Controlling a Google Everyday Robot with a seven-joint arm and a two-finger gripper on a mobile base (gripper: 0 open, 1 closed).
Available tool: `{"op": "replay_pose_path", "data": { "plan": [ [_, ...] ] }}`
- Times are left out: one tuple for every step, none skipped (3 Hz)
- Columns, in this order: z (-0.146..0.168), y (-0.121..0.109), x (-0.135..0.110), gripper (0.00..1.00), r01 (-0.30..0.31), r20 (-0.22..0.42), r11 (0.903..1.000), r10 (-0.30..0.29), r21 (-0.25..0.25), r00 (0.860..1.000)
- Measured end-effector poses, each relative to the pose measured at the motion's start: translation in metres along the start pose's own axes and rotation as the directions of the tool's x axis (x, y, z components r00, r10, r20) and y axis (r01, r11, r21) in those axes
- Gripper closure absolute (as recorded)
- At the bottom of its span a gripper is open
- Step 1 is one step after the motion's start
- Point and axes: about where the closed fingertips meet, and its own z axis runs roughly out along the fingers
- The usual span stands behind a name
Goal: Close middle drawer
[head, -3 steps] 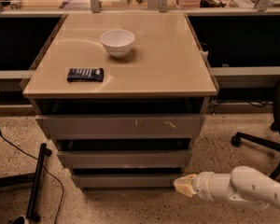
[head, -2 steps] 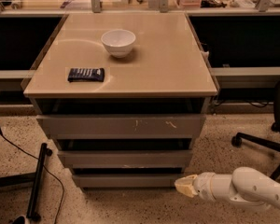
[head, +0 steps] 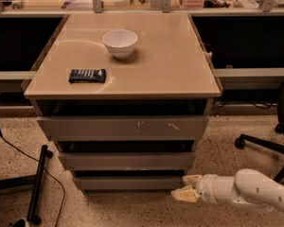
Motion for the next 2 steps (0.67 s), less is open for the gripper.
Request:
{"op": "replay_pose_path", "data": {
  "plan": [
    [0.0001,0.0,0.0,0.0,0.0,0.0,1.0,0.0,0.0,1.0],
    [0.0001,0.0001,0.0,0.0,0.0,0.0,1.0,0.0,0.0,1.0]
  ]
}}
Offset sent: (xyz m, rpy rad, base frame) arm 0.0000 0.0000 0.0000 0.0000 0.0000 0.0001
